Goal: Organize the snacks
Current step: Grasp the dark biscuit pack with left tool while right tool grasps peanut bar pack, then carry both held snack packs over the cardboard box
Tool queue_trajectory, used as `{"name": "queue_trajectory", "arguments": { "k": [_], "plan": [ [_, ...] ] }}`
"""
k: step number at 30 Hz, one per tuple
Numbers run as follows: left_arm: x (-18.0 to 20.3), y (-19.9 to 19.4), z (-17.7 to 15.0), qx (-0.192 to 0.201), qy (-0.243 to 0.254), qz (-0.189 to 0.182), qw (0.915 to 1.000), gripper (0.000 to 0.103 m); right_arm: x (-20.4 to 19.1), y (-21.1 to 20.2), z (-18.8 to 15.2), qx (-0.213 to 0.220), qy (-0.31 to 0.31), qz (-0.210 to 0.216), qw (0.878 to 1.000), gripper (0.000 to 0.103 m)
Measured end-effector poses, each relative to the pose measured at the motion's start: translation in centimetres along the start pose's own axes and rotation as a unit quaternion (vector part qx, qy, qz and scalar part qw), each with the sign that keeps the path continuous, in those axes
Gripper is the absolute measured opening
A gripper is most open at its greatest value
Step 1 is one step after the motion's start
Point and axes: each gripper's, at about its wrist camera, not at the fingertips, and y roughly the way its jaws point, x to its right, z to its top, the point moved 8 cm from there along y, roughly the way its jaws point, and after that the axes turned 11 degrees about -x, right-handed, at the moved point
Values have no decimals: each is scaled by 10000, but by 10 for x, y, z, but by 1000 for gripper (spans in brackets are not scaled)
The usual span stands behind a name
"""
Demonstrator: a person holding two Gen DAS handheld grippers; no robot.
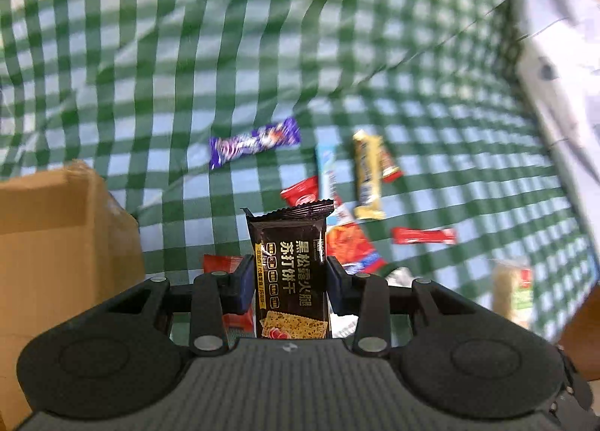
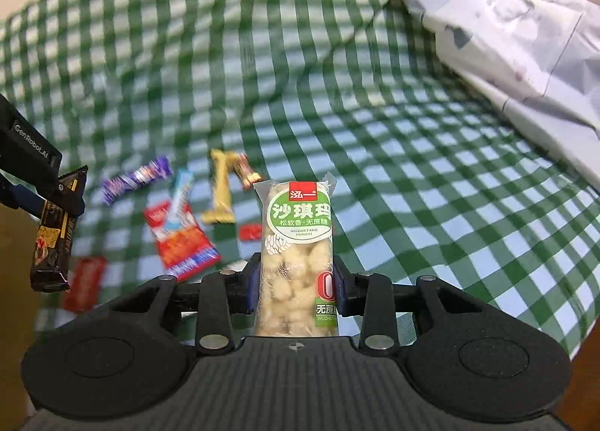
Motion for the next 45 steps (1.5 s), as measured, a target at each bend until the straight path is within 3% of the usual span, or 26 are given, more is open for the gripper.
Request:
{"name": "queue_trajectory", "arguments": {
  "k": [6, 12, 18, 22, 27, 34, 45],
  "plan": [
    [-12, -84, -48, 502, 8, -221, 9985, 43, -25, -70, -8, 531, -50, 666, 9964, 38],
    [-59, -148, -136, 647, -224, -36, 9976, 43, -79, -133, -54, 496, -462, 1246, 9899, 38],
    [-133, -174, -229, 529, -740, 336, 9953, 43, -146, -189, -107, 297, -965, 1897, 9766, 38],
    [-173, -198, -288, 656, -1000, 600, 9910, 43, -191, -221, -140, 156, -1368, 2297, 9635, 38],
    [-198, -221, -340, 886, -1184, 618, 9871, 43, -230, -253, -168, 189, -1960, 2361, 9516, 38],
    [-207, -241, -372, 1163, -1295, 410, 9839, 43, -248, -289, -184, 477, -2405, 2142, 9455, 38],
    [-216, -257, -385, 1383, -1439, 359, 9792, 43, -249, -307, -190, 672, -2549, 1933, 9451, 38]
  ]
}}
